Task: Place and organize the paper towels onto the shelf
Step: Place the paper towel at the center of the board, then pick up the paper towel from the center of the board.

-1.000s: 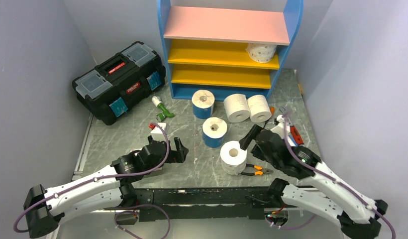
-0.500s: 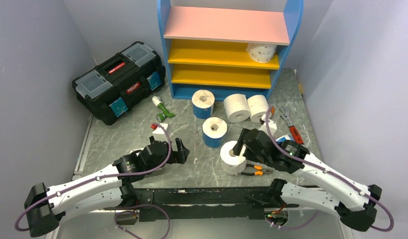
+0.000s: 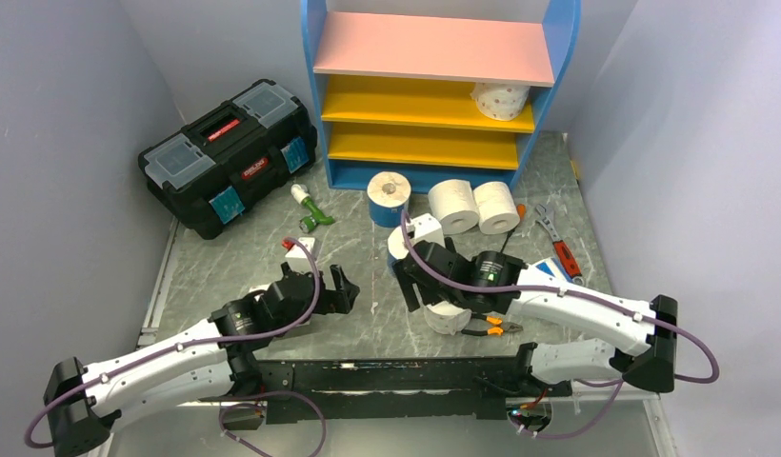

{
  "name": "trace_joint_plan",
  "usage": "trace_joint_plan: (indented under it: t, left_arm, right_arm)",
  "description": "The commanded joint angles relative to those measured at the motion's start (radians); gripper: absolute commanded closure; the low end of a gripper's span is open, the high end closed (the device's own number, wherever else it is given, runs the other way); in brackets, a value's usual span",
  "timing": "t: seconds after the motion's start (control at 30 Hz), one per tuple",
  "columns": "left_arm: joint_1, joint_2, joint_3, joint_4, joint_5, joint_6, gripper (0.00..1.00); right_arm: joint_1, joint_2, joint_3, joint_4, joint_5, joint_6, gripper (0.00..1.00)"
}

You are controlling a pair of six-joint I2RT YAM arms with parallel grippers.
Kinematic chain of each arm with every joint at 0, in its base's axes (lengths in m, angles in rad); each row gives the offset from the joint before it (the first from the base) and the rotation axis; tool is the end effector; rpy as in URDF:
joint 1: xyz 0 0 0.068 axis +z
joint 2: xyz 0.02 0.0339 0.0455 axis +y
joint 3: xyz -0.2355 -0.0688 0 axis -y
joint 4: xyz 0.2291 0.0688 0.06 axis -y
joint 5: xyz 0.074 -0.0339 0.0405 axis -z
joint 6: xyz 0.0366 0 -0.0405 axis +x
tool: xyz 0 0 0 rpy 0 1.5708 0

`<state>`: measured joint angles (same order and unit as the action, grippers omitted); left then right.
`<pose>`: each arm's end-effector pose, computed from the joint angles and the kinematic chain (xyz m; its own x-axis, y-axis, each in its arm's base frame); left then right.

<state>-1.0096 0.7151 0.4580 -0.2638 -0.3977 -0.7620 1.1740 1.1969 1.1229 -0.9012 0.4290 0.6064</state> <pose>0.1038 -0.1385 0.2141 -0.6071 -0.2303 -0.7606 0.2525 0.8516 -0.4594 0.1018 0.2036 0.2868 -0.6895 -0.3044 -0.6572 -0.4328 0.9008 0.0368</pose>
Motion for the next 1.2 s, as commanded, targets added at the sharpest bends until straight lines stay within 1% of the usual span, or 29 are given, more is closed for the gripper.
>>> trace_joint_plan:
  t: [0.0, 0.1, 0.17, 0.27, 0.37, 0.47, 0.6, 0.73, 0.87, 1.17]
  left_arm:
    - [-0.001, -0.027, -0.016, -0.003, -0.027, -0.017, 0.01]
    - [-0.001, -0.017, -0.011, -0.005, -0.026, -0.013, 0.01]
    - [-0.002, -0.003, 0.001, -0.009, -0.023, -0.008, 0.01]
    - [-0.002, 0.013, 0.010, -0.010, -0.020, -0.004, 0.01]
    - [-0.002, 0.022, 0.010, -0.005, -0.009, -0.003, 0.01]
    - [0.000, 0.026, 0.006, 0.001, -0.008, 0.000, 0.01]
    - [0.000, 0.034, 0.008, 0.011, -0.002, 0.004, 0.01]
    - [0.000, 0.042, 0.016, 0.011, 0.006, 0.001, 0.01]
    - [0.000, 0.040, 0.015, 0.006, 0.005, 0.000, 0.01]
    - [0.000, 0.035, -0.001, 0.016, 0.009, -0.009, 0.01]
  right_arm:
    - [-0.042, -0.032, -0.024, 0.032, 0.000, -0.090, 0.23]
    - [-0.051, -0.011, -0.028, -0.033, 0.074, -0.007, 0.25]
    - [-0.097, -0.044, -0.052, -0.050, 0.099, 0.066, 0.24]
    - [-0.247, -0.162, -0.145, -0.006, 0.021, 0.123, 0.23]
    - [-0.328, -0.258, -0.200, 0.007, -0.027, 0.151, 0.23]
    - [-0.337, -0.276, -0.204, -0.038, -0.019, 0.186, 0.24]
    - [-0.338, -0.290, -0.237, -0.011, -0.048, 0.205, 0.24]
    - [-0.342, -0.280, -0.262, -0.025, -0.022, 0.247, 0.27]
    - [-0.350, -0.301, -0.290, -0.011, -0.030, 0.255, 0.32]
    - [-0.352, -0.283, -0.340, 0.023, -0.064, 0.253, 0.36]
